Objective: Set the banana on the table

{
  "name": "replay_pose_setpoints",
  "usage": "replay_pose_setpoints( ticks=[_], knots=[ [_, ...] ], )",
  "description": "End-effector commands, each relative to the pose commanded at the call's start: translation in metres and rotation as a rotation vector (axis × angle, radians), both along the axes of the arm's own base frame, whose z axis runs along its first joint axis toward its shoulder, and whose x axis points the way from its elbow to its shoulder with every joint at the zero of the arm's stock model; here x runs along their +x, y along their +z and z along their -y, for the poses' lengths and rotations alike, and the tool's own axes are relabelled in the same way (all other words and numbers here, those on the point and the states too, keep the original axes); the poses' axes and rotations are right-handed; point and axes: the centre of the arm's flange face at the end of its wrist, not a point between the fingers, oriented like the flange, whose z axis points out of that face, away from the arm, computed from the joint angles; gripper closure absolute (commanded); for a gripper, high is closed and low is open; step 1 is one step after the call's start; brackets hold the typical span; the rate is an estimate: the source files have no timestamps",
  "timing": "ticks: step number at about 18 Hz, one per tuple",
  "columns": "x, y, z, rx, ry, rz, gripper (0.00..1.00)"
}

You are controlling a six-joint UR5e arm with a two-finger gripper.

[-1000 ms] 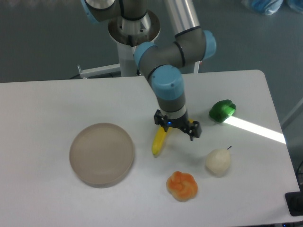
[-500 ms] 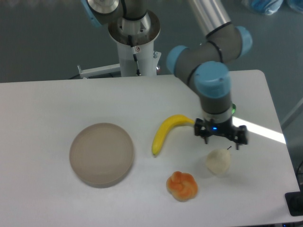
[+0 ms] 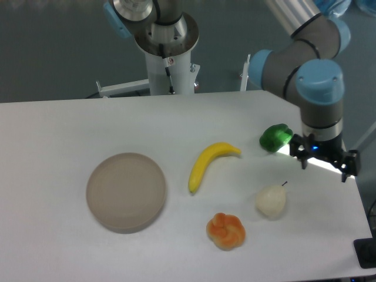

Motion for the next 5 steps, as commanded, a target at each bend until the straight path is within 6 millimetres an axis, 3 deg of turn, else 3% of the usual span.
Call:
replay_pose_setpoints(
  ticks=[5],
  knots=[
    [-0.0061,-0.0018,-0.0006,0.001,-0.006,0.000,0.00]
  ],
)
